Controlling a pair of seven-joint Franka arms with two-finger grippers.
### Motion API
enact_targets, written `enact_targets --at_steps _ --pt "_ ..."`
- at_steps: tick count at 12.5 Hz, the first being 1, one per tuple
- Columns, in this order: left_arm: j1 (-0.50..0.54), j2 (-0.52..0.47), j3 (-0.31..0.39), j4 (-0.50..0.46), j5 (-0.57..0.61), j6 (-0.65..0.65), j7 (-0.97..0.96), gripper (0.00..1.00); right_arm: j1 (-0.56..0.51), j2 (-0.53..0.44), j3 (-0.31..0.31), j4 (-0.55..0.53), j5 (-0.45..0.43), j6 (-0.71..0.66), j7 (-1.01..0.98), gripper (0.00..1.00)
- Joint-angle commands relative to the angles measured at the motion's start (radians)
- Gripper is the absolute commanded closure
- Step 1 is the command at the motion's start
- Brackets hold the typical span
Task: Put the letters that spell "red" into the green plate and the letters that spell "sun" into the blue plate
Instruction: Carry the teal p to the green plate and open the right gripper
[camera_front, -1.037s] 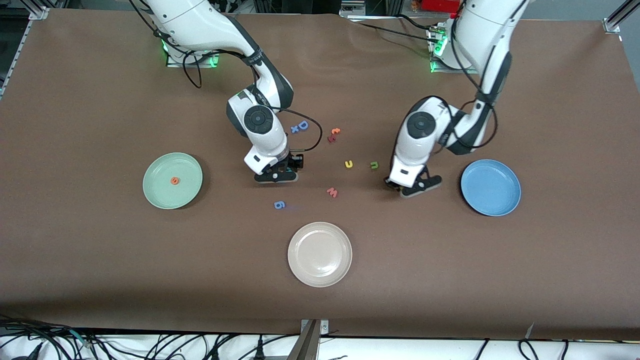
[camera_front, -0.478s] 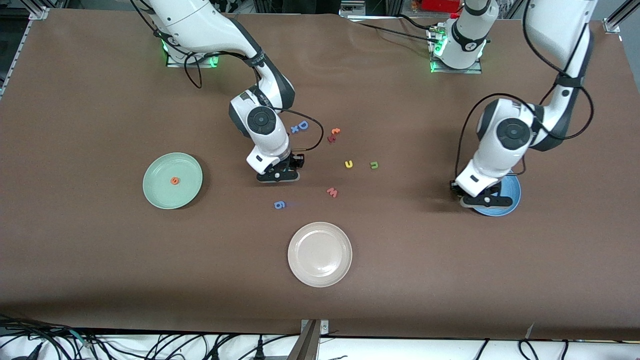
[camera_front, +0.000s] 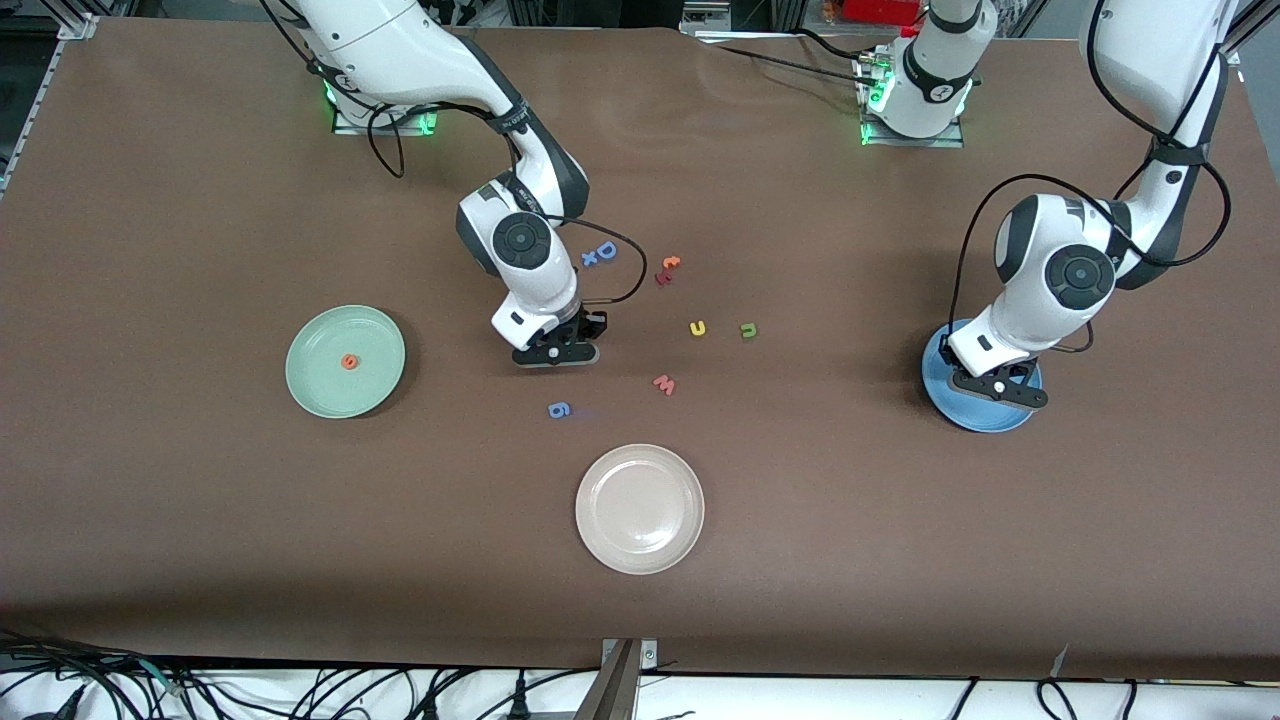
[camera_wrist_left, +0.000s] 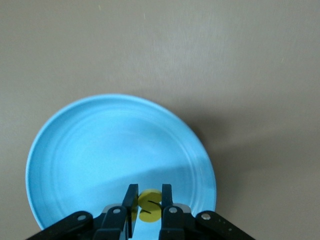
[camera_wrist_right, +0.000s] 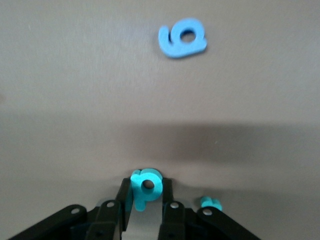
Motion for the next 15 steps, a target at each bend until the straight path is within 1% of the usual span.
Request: enact_targets --at_steps 1,2,3,4,6,7,8,9,10,12,14,15 --pt "0.022 0.01 -0.014 -0.011 -0.03 -0.013 0.056 0.8 0.006 -0.074 -0.048 -0.002 -0.011 -0.088 -0.022 0.92" --pt "0.022 0.012 -0.014 -0.011 -0.03 -0.013 0.047 0.4 0.005 -0.101 -0.068 -0.002 -0.009 -0.142 -0.025 0.92" --pt "0.022 0.007 -0.014 -0.01 -0.03 -0.013 0.056 0.01 0.003 -0.127 -0.103 -0.005 -0.011 -0.197 -0.057 0.92" --pt "0.022 0.001 -0.016 -0.005 -0.03 -0.013 0.058 0.0 0.003 -0.149 -0.147 -0.005 -0.009 -0.257 -0.137 0.92" --pt "0.01 -0.008 -0.02 -0.002 -0.03 -0.014 0.049 0.0 0.0 -0.178 -0.275 -0.011 -0.005 -0.378 -0.37 0.92" --pt "0.008 -0.019 -0.049 -0.001 -0.03 -0.016 0.045 0.0 0.0 -0.178 -0.339 -0.016 0.006 -0.395 -0.488 0.92" --pt "0.008 -0.037 -0.071 0.001 -0.036 -0.019 0.036 0.02 -0.003 -0.178 -0.385 -0.027 0.008 -0.403 -0.564 0.92" --pt "0.005 -0.056 -0.092 0.001 -0.056 -0.036 0.019 0.03 -0.014 -0.172 -0.418 -0.043 0.008 -0.403 -0.603 0.92" --pt "-0.009 -0.068 -0.117 0.007 -0.086 -0.069 -0.011 0.04 -0.049 -0.163 -0.432 -0.059 0.008 -0.398 -0.629 0.92" --pt "-0.086 -0.085 -0.129 0.007 -0.125 -0.103 -0.139 0.07 -0.15 -0.131 -0.43 -0.073 0.012 -0.385 -0.712 0.92" --pt "-0.177 -0.094 -0.137 0.009 -0.127 -0.134 -0.377 0.07 -0.172 -0.091 -0.427 -0.073 0.029 -0.378 -0.726 0.91" --pt "-0.215 -0.088 -0.157 0.009 -0.127 -0.136 -0.499 0.07 -0.179 -0.057 -0.427 -0.071 0.031 -0.357 -0.729 0.91"
